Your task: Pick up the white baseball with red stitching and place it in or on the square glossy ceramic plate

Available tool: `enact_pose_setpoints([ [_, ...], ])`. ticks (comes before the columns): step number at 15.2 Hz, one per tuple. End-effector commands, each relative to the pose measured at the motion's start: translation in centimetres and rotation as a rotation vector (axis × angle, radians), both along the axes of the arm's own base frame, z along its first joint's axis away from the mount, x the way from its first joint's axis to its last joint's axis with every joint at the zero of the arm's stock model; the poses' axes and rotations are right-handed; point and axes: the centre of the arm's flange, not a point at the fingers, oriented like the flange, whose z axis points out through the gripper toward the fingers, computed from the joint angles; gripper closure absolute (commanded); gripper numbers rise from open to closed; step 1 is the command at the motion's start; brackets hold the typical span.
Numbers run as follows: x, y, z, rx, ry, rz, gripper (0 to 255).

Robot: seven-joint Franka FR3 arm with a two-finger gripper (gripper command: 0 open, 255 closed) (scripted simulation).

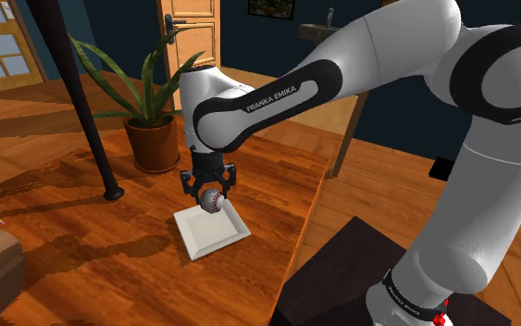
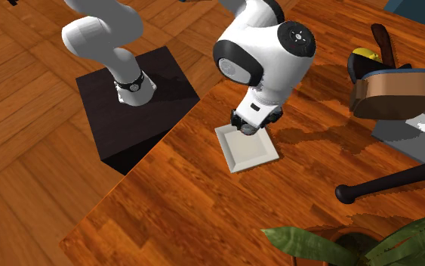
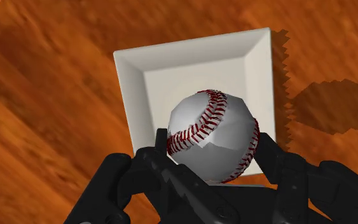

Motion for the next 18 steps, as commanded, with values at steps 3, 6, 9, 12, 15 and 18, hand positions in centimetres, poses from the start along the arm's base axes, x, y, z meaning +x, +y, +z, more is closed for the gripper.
enact_pose_setpoints([
  [3, 1.9, -0.3, -1.8, -0.001, -0.001, -0.001, 255],
  [6, 1.9, -0.3, -3.4, -0.001, -0.001, -0.001, 255],
  [9, 1.9, -0.3, -5.0, -0.001, -0.001, -0.001, 255],
  [12, 1.9, -0.3, -6.6, -0.001, -0.001, -0.001, 255],
  [15, 1.9, -0.3, -7.8, -0.001, -0.001, -0.001, 255],
  [18, 1.9, -0.3, -7.8, -0.001, -0.001, -0.001, 255],
])
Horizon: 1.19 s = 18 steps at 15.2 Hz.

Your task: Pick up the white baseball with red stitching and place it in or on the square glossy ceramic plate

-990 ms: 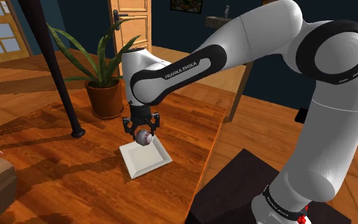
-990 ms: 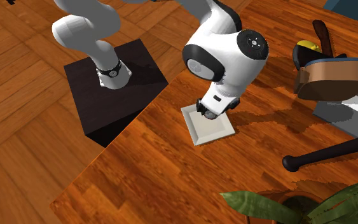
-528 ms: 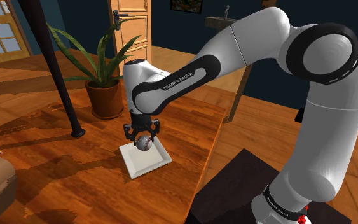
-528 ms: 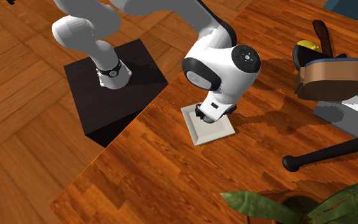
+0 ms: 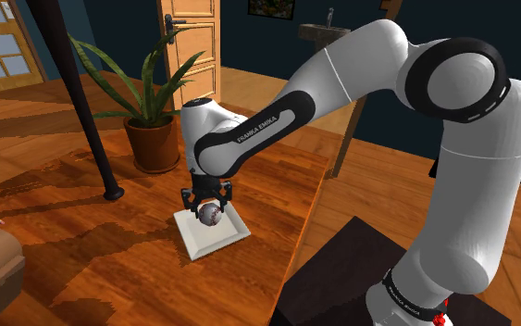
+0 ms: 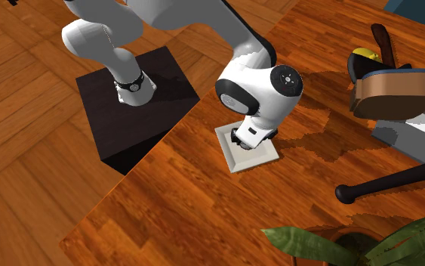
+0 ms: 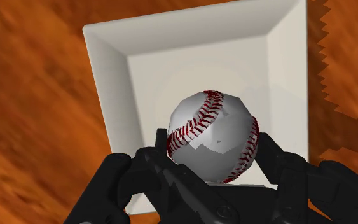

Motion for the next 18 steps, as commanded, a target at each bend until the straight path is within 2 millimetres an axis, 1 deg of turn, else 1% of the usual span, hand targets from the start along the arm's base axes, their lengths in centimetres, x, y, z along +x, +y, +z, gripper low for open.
enact_pose_setpoints([
  [1, 0.0, 0.0, 0.0, 0.000, 0.000, 0.000, 255],
  [4, 0.0, 0.0, 0.0, 0.000, 0.000, 0.000, 255],
  [5, 0.0, 0.0, 0.0, 0.000, 0.000, 0.000, 0],
  [10, 0.0, 0.0, 0.0, 0.000, 0.000, 0.000, 0],
  [13, 0.3, 0.0, 3.9, 0.000, 0.000, 0.000, 0],
  [14, 0.4, 0.0, 4.9, 0.000, 0.000, 0.000, 0],
  [18, 0.4, 0.0, 4.9, 0.000, 0.000, 0.000, 0],
])
